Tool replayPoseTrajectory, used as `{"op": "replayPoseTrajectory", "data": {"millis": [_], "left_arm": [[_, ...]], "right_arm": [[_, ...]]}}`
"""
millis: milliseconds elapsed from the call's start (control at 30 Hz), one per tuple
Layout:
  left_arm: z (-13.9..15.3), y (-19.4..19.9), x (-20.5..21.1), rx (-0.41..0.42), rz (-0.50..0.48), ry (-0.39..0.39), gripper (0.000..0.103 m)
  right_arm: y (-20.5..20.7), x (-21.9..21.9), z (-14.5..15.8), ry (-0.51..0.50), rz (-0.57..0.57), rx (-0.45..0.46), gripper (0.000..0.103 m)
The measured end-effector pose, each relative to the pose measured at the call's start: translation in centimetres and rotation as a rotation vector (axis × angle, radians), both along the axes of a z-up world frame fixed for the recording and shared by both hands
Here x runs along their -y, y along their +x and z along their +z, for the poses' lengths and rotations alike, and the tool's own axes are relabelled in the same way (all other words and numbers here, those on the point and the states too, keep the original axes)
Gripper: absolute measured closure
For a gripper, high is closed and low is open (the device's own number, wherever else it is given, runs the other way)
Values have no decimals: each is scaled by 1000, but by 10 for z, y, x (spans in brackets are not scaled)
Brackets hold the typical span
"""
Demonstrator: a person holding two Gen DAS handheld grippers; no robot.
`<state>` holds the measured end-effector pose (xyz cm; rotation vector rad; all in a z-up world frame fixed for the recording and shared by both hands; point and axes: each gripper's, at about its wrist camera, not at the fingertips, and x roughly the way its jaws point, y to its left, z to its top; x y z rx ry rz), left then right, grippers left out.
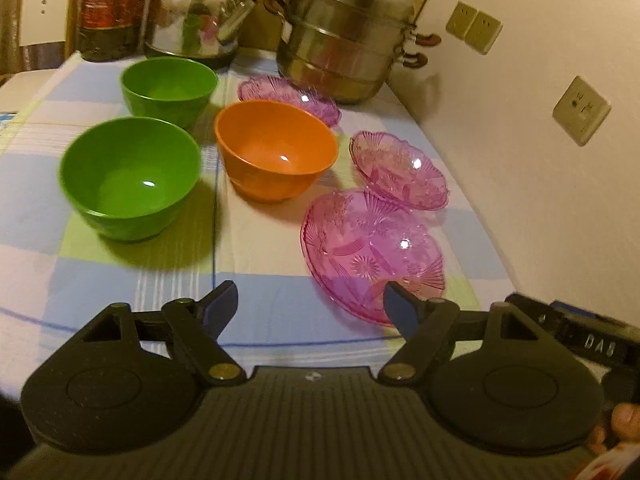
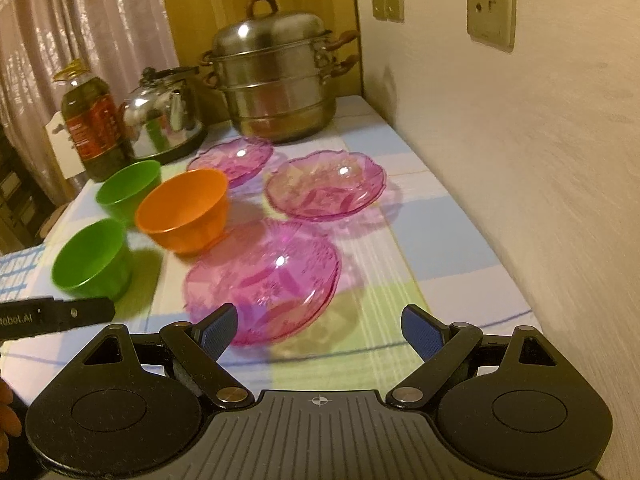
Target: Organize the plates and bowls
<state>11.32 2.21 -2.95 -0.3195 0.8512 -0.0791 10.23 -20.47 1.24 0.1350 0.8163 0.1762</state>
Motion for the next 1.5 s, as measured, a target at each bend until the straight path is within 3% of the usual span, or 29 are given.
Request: {"op": "replayPoseTrajectory", "data": {"millis": [100, 333, 467, 667, 1067, 1233, 1500], "left_arm": [[-13, 22, 5, -10, -38, 40, 34], [-44, 67, 16, -14, -128, 74, 53], [-59, 86, 14, -5, -152, 41, 66], [-72, 94, 15, -10, -165, 50, 75], [-73, 95, 12, 1, -146, 51, 89], [-73, 95, 11, -4, -143, 58, 92], [-74, 94, 13, -6, -144, 79, 94]], "right_arm": [[23, 3, -10, 6, -11, -15, 17], [72, 0, -46, 42, 11, -84, 39], [89, -5, -64, 46, 8, -101, 44], [98, 1, -86, 84, -16, -106, 55], [97, 0, -93, 68, -14, -122, 86], [97, -3, -93, 41, -22, -114, 92], [97, -5, -92, 24, -23, -115, 93]]}}
